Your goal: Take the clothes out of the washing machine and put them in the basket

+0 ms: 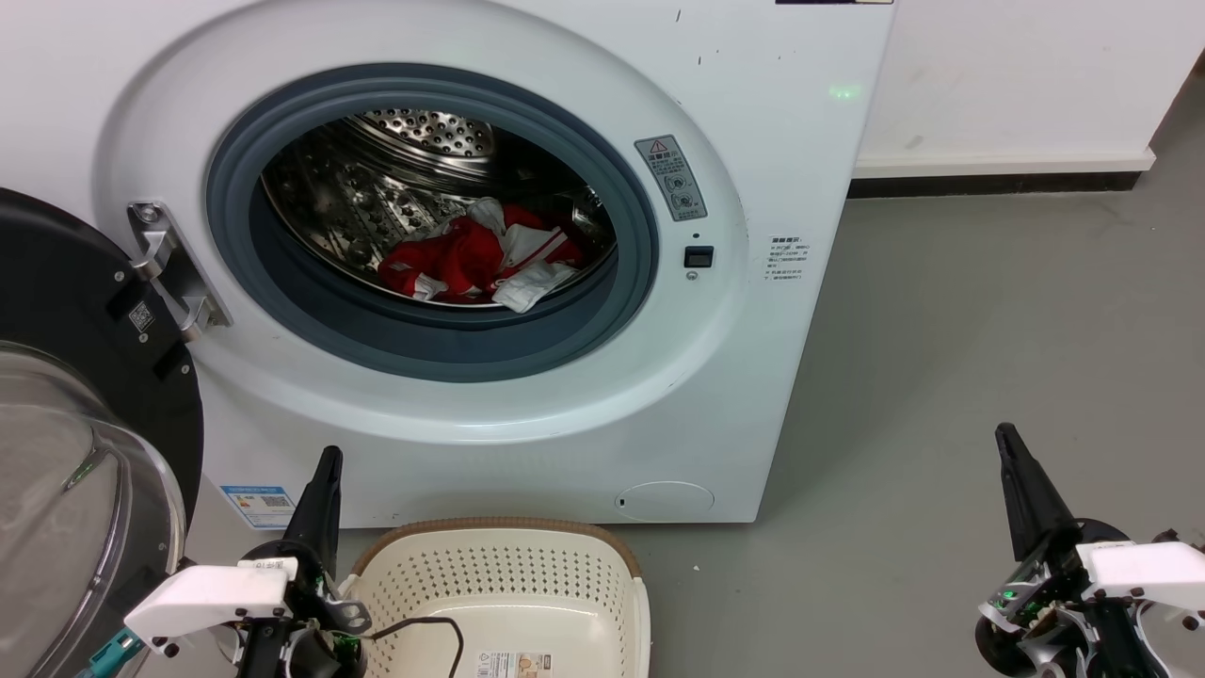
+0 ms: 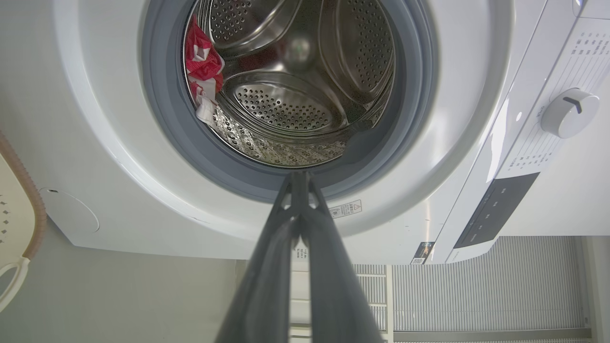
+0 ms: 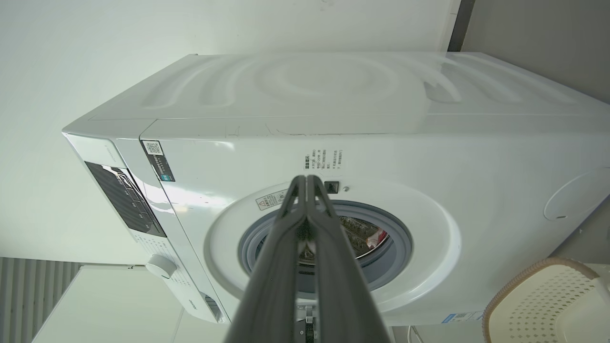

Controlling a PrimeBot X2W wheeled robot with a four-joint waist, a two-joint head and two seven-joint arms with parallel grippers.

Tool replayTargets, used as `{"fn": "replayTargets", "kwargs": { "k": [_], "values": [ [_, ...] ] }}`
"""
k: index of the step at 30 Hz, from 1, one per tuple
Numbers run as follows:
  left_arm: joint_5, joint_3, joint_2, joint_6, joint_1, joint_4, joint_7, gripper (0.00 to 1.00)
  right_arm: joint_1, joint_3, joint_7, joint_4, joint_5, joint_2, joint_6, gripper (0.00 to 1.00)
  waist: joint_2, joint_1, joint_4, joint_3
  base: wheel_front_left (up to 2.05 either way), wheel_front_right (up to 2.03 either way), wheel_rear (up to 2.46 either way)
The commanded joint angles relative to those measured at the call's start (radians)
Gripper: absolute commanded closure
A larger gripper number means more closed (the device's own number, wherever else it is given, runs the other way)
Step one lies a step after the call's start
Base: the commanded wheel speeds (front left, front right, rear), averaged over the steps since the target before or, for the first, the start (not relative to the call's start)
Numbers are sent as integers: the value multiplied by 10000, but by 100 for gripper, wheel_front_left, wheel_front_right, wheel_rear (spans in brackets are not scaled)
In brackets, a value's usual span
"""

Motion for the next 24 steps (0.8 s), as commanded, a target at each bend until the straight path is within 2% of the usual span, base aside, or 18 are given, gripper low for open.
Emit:
{"fn": "replayTargets", "kwargs": {
  "k": [1, 24],
  "values": [
    [0, 20, -15, -20, -73, 0, 27, 100, -125, 0, 4, 13, -47, 26, -3, 100, -1, 0, 0, 0, 0, 0, 0],
    [1, 20, -15, -20, -73, 0, 27, 100, -125, 2, 3, 13, -46, 26, -3, 100, -1, 0, 0, 0, 0, 0, 0]
  ]
}}
